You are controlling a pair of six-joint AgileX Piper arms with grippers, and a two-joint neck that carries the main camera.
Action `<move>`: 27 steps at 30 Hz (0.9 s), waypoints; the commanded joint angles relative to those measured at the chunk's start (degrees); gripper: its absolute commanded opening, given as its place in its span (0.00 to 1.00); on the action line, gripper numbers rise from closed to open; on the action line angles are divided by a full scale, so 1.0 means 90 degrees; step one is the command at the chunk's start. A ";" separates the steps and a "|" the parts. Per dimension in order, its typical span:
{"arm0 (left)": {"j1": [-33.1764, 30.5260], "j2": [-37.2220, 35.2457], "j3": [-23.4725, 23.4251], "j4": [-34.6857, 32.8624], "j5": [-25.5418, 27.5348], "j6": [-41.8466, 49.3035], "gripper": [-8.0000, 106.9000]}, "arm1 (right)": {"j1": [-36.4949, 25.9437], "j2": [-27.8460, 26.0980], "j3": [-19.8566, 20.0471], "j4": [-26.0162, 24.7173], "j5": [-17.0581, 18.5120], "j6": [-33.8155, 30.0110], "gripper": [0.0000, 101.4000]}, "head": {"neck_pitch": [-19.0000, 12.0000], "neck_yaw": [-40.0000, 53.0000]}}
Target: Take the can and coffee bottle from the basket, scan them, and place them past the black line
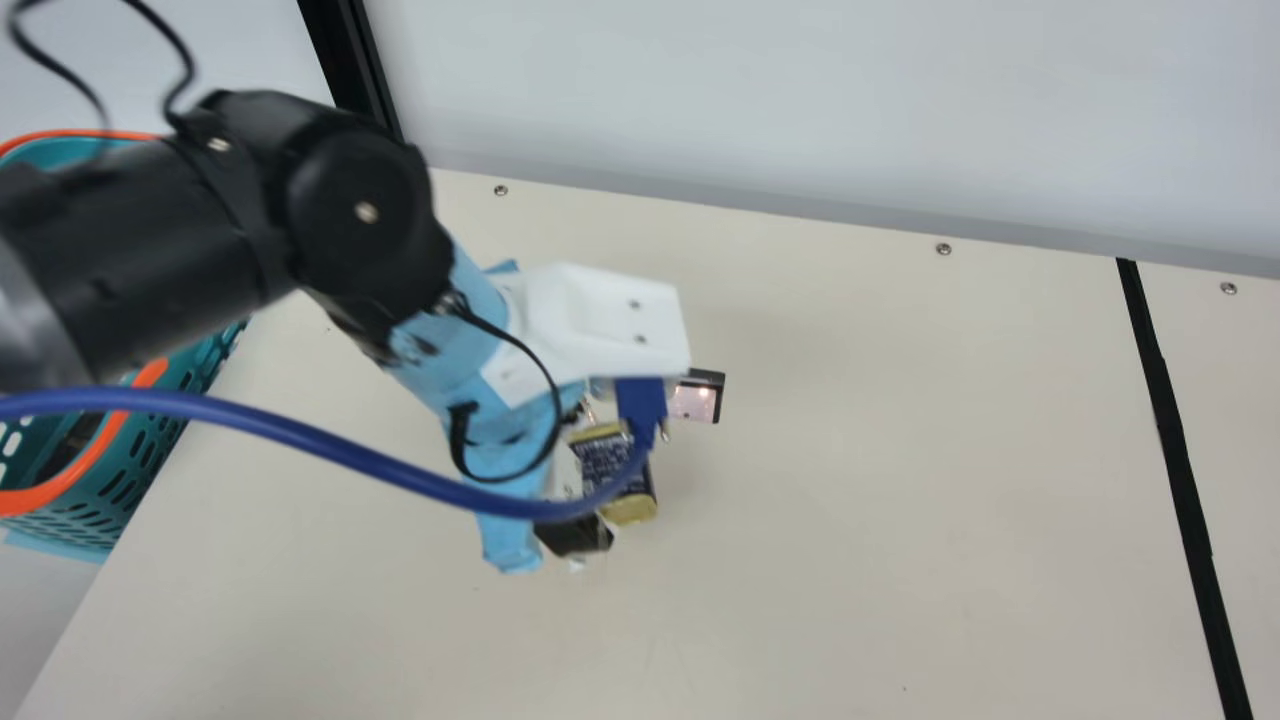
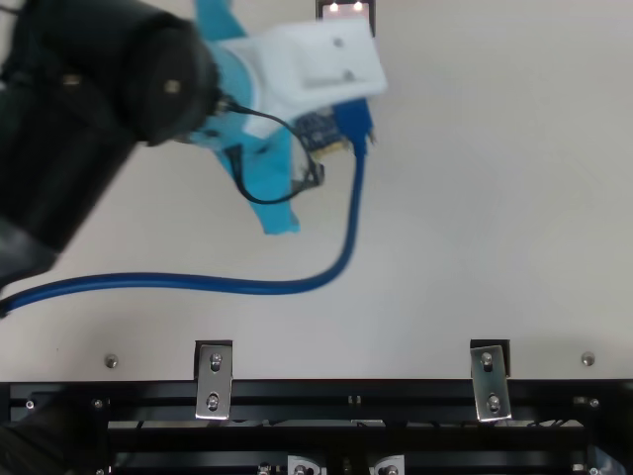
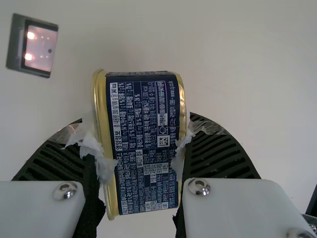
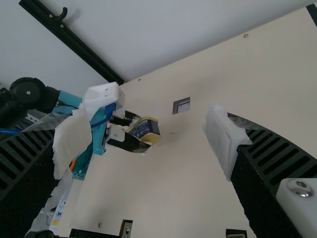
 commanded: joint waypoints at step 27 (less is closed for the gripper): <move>-0.0169 -0.0374 0.0683 -0.1210 -0.1130 0.0119 0.85 | -0.0050 0.0001 0.0019 0.0050 -0.0007 -0.0046 1.00 | -0.0042 -0.0021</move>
